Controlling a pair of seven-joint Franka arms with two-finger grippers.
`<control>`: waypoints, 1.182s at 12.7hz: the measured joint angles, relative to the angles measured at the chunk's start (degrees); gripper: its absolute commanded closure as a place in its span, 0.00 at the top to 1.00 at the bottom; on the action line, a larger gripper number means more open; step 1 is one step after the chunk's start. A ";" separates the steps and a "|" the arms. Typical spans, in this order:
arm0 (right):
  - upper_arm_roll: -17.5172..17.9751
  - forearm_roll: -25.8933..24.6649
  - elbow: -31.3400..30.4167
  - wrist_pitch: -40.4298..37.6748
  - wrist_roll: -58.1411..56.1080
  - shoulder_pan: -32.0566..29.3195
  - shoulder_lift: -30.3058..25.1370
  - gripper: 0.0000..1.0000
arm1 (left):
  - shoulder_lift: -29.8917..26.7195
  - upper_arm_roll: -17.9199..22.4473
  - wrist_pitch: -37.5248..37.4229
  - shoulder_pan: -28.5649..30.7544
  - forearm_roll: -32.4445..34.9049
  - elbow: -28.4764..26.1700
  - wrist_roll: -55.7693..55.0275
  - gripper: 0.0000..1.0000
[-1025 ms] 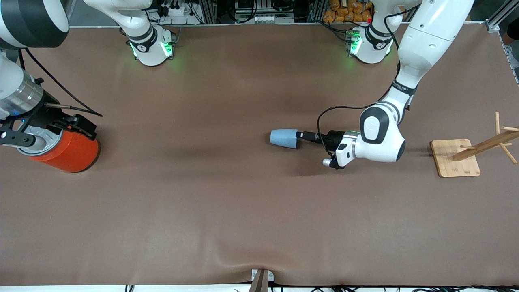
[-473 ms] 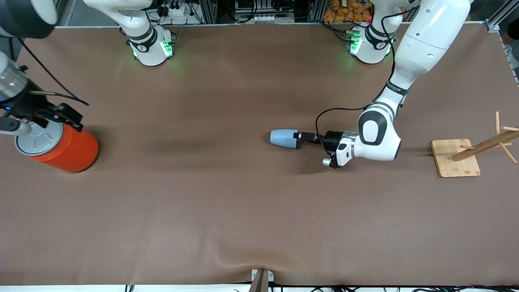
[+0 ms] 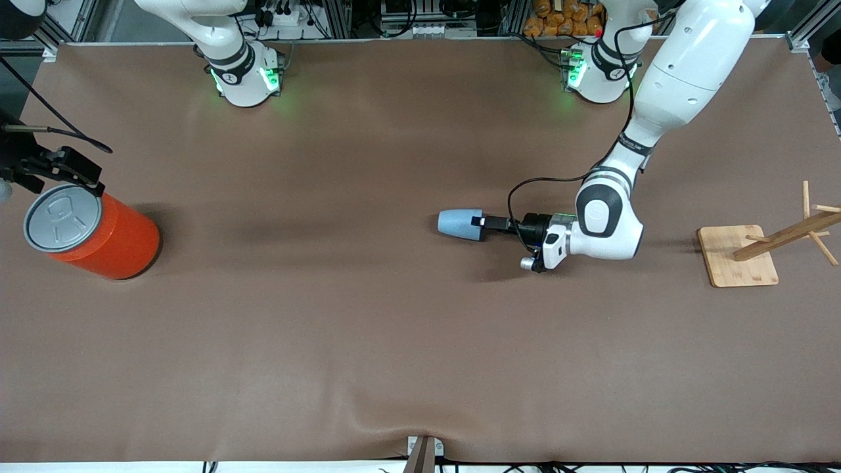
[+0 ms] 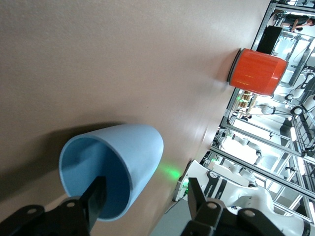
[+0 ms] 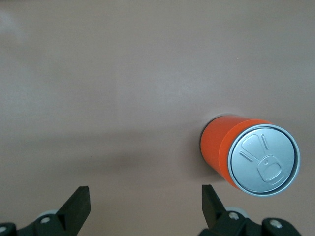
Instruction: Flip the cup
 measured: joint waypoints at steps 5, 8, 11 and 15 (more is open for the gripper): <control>-0.08 0.00 1.44 -0.26 -0.06 0.00 0.86 1.00 | 0.93 -0.28 0.01 -0.45 -2.25 -0.01 0.05 0.32; -0.34 0.00 2.18 -0.49 -0.06 0.00 0.87 1.00 | 1.61 -0.28 0.03 -1.23 -4.38 -0.01 0.50 0.00; -0.50 0.02 2.58 -0.59 -0.09 0.02 0.87 1.00 | 1.85 -0.43 -0.23 -1.46 -5.92 0.37 0.94 0.00; -0.51 0.02 2.77 -0.80 -0.09 0.02 0.87 1.00 | 0.72 -0.12 0.56 -0.58 -6.11 1.51 0.42 0.00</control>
